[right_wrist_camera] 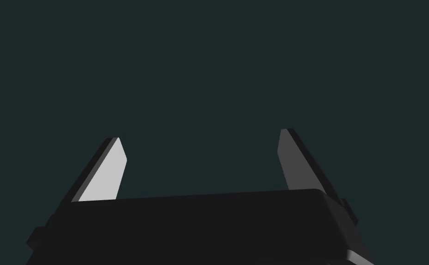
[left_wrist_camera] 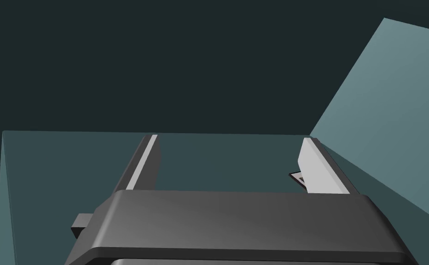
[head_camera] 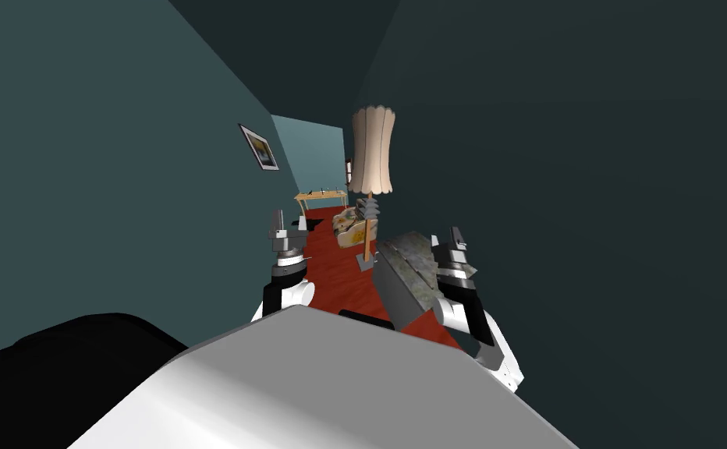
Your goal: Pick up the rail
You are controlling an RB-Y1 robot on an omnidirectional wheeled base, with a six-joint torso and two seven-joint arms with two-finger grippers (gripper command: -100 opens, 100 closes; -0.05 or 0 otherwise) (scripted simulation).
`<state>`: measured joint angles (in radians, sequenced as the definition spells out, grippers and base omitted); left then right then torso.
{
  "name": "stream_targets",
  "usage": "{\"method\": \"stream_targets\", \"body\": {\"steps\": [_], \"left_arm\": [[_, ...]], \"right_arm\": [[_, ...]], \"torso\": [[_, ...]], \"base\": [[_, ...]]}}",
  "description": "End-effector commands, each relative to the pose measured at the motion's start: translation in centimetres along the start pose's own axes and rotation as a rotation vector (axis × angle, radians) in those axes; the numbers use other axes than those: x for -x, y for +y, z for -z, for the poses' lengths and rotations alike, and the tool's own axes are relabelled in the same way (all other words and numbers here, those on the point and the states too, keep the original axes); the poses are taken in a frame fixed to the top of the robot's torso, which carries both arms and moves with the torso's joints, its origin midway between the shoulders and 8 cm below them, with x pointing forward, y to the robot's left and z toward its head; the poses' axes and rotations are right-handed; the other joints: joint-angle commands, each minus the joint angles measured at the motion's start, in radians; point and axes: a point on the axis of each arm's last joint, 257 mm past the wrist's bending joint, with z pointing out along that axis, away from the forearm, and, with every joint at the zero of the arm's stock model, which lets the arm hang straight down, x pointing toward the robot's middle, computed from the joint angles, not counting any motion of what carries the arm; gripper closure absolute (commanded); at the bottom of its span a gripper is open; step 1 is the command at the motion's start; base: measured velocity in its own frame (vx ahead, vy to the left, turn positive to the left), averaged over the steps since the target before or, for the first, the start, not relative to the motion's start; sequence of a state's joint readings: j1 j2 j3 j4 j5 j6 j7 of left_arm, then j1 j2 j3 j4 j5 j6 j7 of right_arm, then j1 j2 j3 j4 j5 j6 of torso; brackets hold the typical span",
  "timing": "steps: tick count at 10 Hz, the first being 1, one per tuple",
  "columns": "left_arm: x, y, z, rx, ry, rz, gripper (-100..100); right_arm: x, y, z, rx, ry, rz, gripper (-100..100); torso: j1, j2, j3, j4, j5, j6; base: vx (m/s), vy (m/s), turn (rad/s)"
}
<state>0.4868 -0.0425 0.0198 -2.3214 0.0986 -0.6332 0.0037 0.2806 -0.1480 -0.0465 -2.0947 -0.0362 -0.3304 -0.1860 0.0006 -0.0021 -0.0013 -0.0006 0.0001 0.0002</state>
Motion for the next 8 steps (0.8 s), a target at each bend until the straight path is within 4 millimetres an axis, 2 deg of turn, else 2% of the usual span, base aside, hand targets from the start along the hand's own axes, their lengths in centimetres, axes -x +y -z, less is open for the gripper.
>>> {"method": "stream_targets", "body": {"steps": [1,2,5,6,7,8], "left_arm": [[0.0,0.0,0.0,0.0,0.0,0.0,0],[0.0,0.0,0.0,0.0,0.0,0.0,0],[0.0,0.0,0.0,0.0,0.0,0.0,0],[0.0,0.0,0.0,0.0,0.0,0.0,0],[0.0,0.0,0.0,0.0,0.0,0.0,0],[0.0,0.0,0.0,0.0,0.0,0.0,0]], "right_arm": [[0.8,-2.2,-0.7,-0.055,-0.013,-0.003,-100],[0.9,-2.7,-0.7,-0.073,-0.016,-0.003,-100],[2.5,-6.5,-2.0,-0.167,-0.049,-0.017,-100],[2.6,-7.1,-1.9,-0.19,-0.054,-0.018,-100],[3.4,-8.3,-2.7,-0.221,-0.07,-0.029,-100],[3.6,-9.4,-2.3,-0.253,-0.078,-0.029,-100]], "torso": [[0.0,0.0,0.0,0.0,0.0,0.0],[0.0,-0.001,0.0,0.0,0.0,-0.001],[0.0,-0.001,-0.001,0.0,0.0,0.0],[0.001,-0.001,-0.001,0.0,0.0,0.0],[0.001,-0.001,0.0,0.0,0.0,0.0],[0.001,-0.001,0.0,0.0,0.0,0.0]], "base": [[0.025,0.009,0.112],[0.026,0.008,0.065],[0.036,0.013,0.106],[0.03,0.019,0.069],[0.034,0.019,0.121],[0.027,0.015,0.065]]}}
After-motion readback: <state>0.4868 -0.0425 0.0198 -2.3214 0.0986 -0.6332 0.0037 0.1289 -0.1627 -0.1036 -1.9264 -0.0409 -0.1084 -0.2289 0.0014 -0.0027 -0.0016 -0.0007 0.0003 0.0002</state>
